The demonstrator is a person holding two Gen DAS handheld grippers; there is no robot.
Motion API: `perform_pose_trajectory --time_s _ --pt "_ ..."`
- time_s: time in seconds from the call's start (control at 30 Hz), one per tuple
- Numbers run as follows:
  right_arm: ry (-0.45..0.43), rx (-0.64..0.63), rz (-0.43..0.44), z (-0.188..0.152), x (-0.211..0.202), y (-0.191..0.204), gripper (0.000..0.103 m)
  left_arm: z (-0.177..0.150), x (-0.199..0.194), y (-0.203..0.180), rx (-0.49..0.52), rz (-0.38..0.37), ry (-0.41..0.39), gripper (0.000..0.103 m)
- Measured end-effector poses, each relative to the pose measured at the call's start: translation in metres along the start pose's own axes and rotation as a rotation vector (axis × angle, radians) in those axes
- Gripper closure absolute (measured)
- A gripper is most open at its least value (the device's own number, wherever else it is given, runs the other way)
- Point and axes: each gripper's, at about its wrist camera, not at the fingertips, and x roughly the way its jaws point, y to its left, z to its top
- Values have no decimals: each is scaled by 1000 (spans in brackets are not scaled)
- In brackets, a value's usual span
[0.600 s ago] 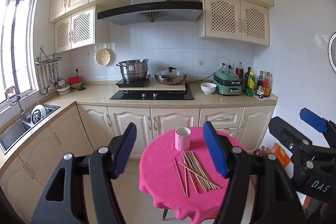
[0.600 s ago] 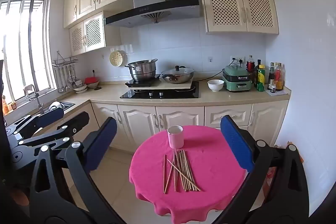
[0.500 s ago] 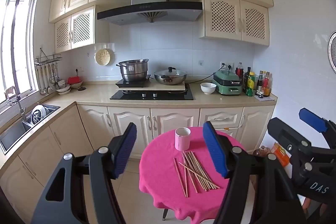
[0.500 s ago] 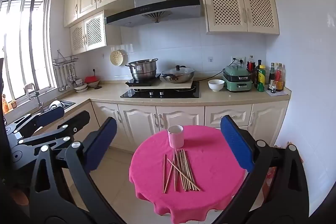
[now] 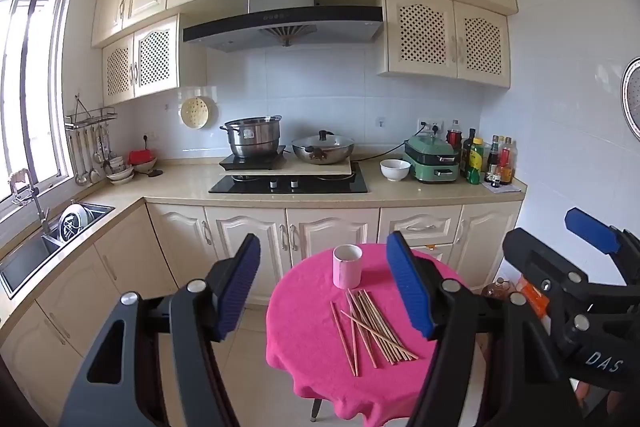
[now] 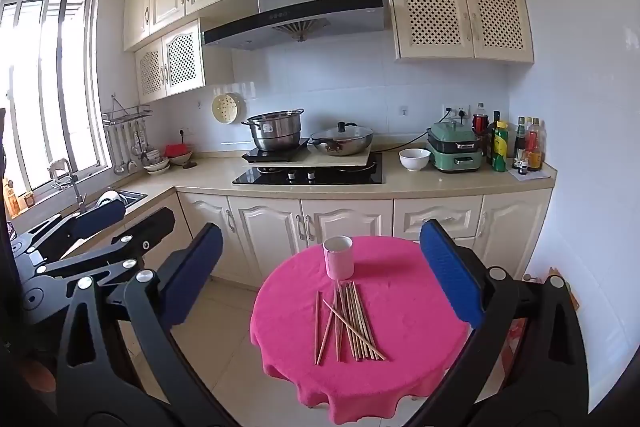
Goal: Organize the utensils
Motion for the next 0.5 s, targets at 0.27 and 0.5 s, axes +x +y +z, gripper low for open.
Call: perform_pose_trajectory --time_s 0.27,0.5 --pt "0 8 1 1 0 0 6 2 -2 -2 2 -3 -3 38" --pt "0 10 -1 -1 1 1 6 1 -3 -3 3 -6 -1 38"
